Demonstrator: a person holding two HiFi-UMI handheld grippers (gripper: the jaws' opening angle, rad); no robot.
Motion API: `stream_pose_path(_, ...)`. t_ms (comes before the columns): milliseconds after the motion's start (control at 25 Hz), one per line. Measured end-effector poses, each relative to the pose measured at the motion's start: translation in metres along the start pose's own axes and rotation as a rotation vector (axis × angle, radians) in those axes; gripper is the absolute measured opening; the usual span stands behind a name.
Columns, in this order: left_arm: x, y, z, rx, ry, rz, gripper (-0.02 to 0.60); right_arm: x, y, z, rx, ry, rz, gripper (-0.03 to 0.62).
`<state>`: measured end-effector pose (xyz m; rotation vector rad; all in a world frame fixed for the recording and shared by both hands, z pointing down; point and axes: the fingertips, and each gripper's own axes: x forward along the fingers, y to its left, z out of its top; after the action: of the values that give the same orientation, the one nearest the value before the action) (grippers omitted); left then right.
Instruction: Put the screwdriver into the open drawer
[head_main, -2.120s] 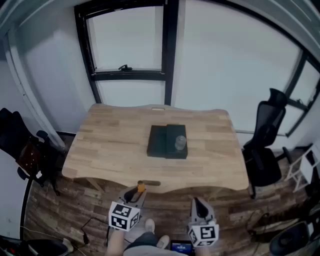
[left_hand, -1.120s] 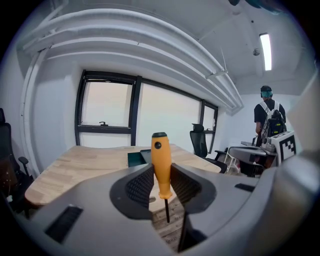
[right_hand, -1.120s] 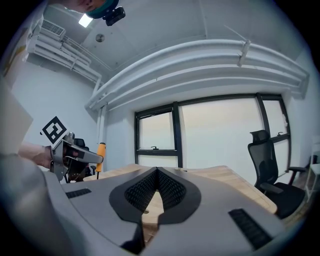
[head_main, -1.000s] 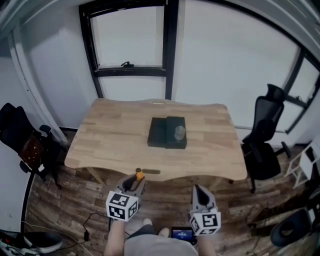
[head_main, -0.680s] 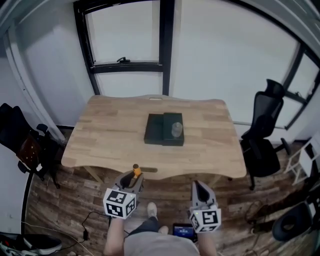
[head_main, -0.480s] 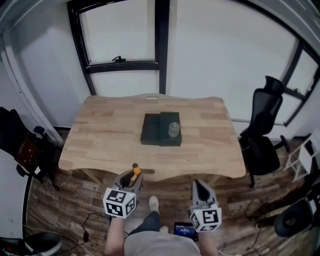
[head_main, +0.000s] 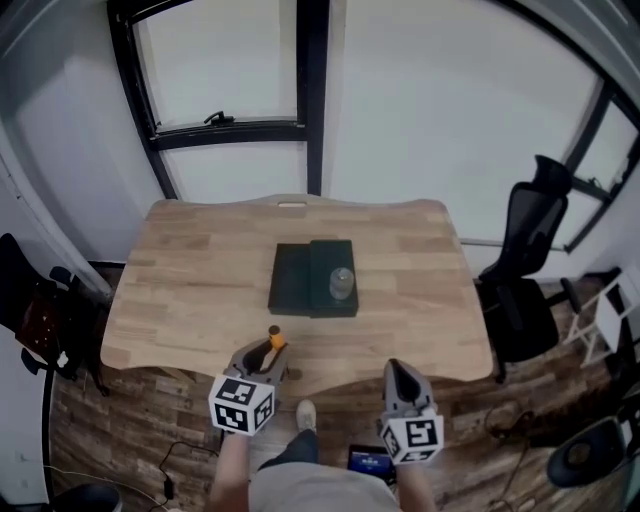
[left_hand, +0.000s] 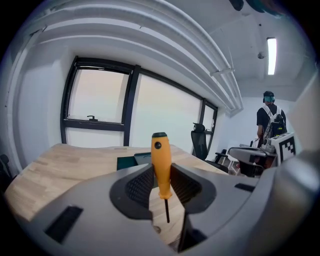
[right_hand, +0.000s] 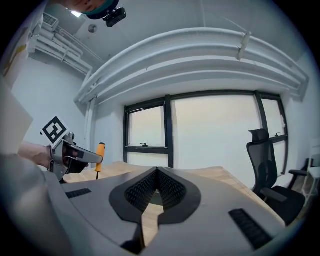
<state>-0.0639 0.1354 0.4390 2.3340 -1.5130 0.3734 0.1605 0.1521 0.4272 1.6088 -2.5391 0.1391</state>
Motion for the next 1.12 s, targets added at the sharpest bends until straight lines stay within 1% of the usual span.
stream_pose_path(320, 0.073, 0.06, 0.022, -0.021, 0.054, -0.016, 0.104, 0.093, -0.021, 0.006, 0.015, 0.044, -0.018, -0.003)
stream_pose_path(600, 0.127, 0.106, 0.048, -0.022, 0.051, -0.048, 0.104, 0.156, -0.031, 0.013, 0.002, 0.063, -0.048, -0.003)
stream_pose_path(760, 0.148, 0.119, 0.062, -0.02, 0.042, -0.069, 0.104, 0.176, -0.037, 0.02, -0.003, 0.055, -0.067, -0.004)
stream_pose_path(920, 0.16, 0.123, 0.067, -0.018, 0.047, -0.091, 0.104, 0.184, -0.041, 0.02, -0.004, 0.07, -0.084, -0.004)
stream_pose_path(1120, 0.166, 0.129, 0.07, -0.024, 0.045, -0.095, 0.104, 0.194, -0.039, 0.023, -0.003, 0.066, -0.076, -0.003)
